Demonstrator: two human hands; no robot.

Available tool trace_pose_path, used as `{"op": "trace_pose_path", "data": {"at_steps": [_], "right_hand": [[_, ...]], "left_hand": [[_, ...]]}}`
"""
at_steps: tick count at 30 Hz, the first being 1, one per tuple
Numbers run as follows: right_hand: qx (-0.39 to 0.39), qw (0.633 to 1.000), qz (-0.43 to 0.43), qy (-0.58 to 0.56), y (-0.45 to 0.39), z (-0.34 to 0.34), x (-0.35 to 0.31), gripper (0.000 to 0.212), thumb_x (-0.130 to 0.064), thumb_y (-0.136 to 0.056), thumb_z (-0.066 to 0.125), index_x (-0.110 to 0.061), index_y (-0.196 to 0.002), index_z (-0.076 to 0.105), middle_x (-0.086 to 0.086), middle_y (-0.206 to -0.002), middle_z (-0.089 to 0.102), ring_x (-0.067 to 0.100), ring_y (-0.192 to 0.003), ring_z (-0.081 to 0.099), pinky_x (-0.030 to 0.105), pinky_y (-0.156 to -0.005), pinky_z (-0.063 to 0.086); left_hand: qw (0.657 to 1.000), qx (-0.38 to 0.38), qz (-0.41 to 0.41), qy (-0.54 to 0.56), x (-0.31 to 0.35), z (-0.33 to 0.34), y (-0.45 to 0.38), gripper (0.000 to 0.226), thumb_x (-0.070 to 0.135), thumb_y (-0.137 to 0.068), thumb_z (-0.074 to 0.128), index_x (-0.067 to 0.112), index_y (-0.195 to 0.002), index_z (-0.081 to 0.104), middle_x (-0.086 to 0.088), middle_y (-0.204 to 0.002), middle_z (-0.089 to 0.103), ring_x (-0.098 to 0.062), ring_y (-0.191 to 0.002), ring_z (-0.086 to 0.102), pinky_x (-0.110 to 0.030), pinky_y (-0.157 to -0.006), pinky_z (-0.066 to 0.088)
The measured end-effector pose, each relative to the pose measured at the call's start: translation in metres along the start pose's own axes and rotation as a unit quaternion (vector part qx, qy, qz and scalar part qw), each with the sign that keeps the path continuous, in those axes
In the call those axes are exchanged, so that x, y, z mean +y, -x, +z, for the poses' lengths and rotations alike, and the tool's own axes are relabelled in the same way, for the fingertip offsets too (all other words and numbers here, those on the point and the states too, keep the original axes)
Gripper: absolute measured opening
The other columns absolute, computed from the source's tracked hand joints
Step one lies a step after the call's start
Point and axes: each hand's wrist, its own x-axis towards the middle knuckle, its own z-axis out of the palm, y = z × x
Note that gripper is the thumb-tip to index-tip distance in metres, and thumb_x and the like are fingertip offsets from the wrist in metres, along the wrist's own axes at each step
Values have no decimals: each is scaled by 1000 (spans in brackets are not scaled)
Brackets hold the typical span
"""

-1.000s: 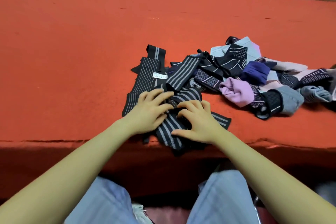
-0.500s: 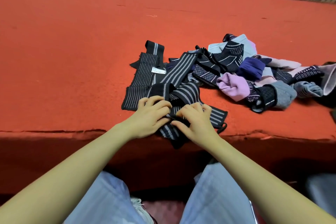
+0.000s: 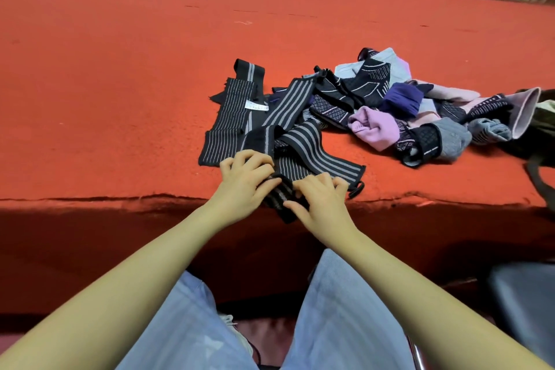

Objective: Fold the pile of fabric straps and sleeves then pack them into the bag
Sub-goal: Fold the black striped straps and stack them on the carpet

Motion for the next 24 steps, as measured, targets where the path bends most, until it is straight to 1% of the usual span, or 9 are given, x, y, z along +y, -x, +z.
{"op": "trace_pose_path", "data": {"at_steps": [2,4,7,9,12,15,17,20,24], "right_hand": [[12,1000,10,27,6,1,-2,31,-44,-81,48,-21,-88,66,-6,-85,59,15,-85,40,31,-72,18],[24,999,34,23,11,2,-5,28,-42,-82,49,-22,-90,68,-7,-90,60,14,-88,42,32,-75,20],[6,999,47,16,18,2,-5,29,-42,-84,50,-22,-98,66,-10,-101,64,11,-98,54,33,-83,22],[-32,998,36,38,21,2,1,37,-46,-84,48,-22,-107,64,-10,-114,65,11,-109,58,36,-89,23],[-82,994,43,60,21,-1,13,48,-54,-85,45,-24,-118,64,-8,-127,61,15,-120,55,37,-95,21],[-92,994,35,47,22,-2,18,52,-55,-84,45,-26,-123,61,-6,-131,59,20,-121,54,37,-95,20],[-59,998,24,18,26,-2,17,45,-49,-84,50,-27,-122,60,-2,-129,58,20,-119,52,34,-91,21],[12,999,29,-10,29,-1,12,29,-40,-83,56,-30,-109,63,3,-121,59,19,-110,48,33,-86,22],[27,999,23,-19,22,4,2,23,-39,-81,57,-29,-99,67,2,-117,62,17,-107,46,31,-83,19]], "left_hand": [[999,8,-45,-6,4,3,0,37,47,-88,40,20,-83,65,12,-108,60,-11,-110,36,-27,-78,12],[998,7,-54,-17,10,5,-2,32,42,-86,41,23,-89,67,10,-109,61,-13,-109,36,-26,-77,10],[999,-25,33,-32,10,5,-2,32,30,-86,40,31,-110,62,9,-117,59,-15,-111,38,-27,-77,13],[993,-56,88,-50,6,1,1,35,35,-87,41,31,-117,58,8,-123,56,-18,-114,39,-33,-83,20],[983,-81,127,-108,3,-2,1,39,51,-85,43,23,-106,61,2,-119,58,-23,-114,41,-39,-87,25],[983,-71,131,-110,5,1,1,32,48,-85,45,20,-87,61,2,-114,61,-23,-113,43,-39,-83,24],[990,-54,108,-68,6,5,6,27,45,-86,47,22,-86,61,5,-117,60,-21,-114,42,-37,-83,22],[995,-25,91,-32,8,7,14,19,42,-87,49,25,-89,57,5,-120,58,-20,-114,42,-34,-82,20],[991,-2,122,-45,9,5,16,12,40,-88,49,28,-93,49,6,-122,52,-21,-114,43,-35,-82,21]]}}
